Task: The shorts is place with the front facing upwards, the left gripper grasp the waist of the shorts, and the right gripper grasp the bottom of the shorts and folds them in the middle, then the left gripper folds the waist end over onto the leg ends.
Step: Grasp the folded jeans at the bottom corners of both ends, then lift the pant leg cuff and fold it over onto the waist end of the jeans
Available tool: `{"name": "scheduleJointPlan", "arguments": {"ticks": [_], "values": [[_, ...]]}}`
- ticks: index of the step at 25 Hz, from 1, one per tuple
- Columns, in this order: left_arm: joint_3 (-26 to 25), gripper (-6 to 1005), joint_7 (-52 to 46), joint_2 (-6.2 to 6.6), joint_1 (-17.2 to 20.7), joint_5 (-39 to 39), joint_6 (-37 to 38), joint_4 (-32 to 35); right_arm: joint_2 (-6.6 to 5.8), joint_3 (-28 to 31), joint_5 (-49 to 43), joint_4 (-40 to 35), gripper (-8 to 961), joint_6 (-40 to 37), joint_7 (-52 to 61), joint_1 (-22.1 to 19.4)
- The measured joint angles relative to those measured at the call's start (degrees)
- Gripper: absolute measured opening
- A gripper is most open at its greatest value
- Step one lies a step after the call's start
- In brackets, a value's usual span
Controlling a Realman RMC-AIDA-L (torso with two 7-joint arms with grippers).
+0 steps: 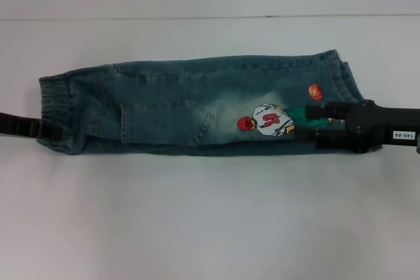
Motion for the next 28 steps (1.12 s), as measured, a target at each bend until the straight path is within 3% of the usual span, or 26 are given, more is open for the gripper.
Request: {"name": "scheduleJointPlan", "arguments": {"ticks": [8,16,20,25,28], "values": [[-0.15,61,-0.04,0.21,-0.14,-0.46,2.30,1.27,0.31,-0.20,-0.20,-0.01,706,0.78,-1.08,-0.16],[-0.30,48,-0.46,0.38,-1.09,-0.53,6.89,6.04,1.72,0.12,0.17,0.08,358,4.86,-2.75,-0.43],[-0.35,47,-1.45,0.41,-2.30,-0.58,10.93,10.43,3.07,2.27,2.95,0.62,179,11.10,-3.52,-0.43],[-0.29,46,-2.24,0.41,-5.55,-0.63,14.41,13.25,3.64,2.44,13.02,9.59,11,21.31,-11.74,0.84],[-0.13,45,-2.92,0.37,-8.50,-0.63,15.59,13.74,3.92,2.32,18.15,16.19,6,27.33,-19.87,2.83]]}}
